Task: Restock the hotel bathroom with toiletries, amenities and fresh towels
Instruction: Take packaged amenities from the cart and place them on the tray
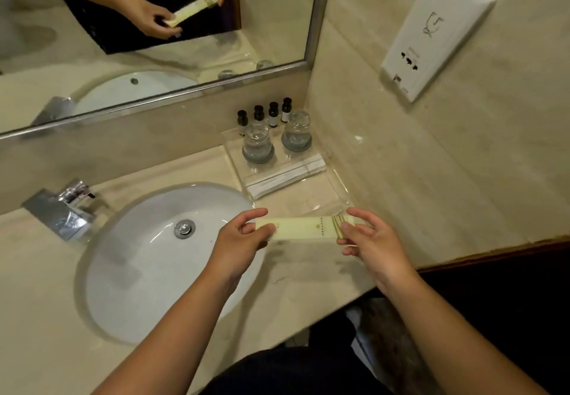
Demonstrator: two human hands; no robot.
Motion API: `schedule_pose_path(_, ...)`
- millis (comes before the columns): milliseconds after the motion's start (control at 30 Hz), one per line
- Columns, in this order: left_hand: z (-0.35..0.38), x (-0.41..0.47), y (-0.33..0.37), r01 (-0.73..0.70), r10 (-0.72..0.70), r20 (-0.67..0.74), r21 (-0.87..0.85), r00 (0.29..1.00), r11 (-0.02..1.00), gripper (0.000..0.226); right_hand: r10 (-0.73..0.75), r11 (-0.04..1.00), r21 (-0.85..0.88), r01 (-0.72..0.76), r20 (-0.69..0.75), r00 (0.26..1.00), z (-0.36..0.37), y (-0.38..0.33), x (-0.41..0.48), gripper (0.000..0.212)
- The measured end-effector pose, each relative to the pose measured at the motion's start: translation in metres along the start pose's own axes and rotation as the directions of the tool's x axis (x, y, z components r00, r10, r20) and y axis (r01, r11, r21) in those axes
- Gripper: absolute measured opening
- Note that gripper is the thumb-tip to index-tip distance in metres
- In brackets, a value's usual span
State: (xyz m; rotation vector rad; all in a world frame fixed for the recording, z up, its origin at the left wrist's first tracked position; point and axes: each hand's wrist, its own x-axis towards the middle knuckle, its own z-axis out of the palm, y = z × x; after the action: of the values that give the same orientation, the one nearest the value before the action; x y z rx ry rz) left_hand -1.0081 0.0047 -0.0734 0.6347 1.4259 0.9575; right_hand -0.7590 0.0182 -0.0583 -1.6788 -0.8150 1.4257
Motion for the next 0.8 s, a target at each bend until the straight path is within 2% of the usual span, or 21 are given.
schedule_pose_path(200,0.013,0.028,-0.003,0.010,-0.016,-0.112,-0.055,0.994,0.998,0.032,0.053,0.988,0.143,-0.058,0.042,0.998,0.012,-0.018,0.043,0.053)
schedule_pose_path(367,0.034,0.061,-0.008,0.028,-0.049,-0.210,-0.102,0.977,0.994,0.029,0.160,0.956,0.236,-0.176,0.085,0.983,0.016,-0.027,0.077,0.049)
schedule_pose_path(567,0.051,0.095,-0.016,0.079,-0.094,-0.291,-0.064,0.952,0.995,0.029,0.293,0.929,0.202,-0.311,0.113,0.949,0.027,-0.021,0.112,0.052)
schedule_pose_path(800,0.062,0.125,-0.028,0.154,-0.147,-0.327,-0.004,0.933,0.988,0.028,0.413,0.893,0.148,-0.426,0.109,0.904,0.038,-0.009,0.144,0.045)
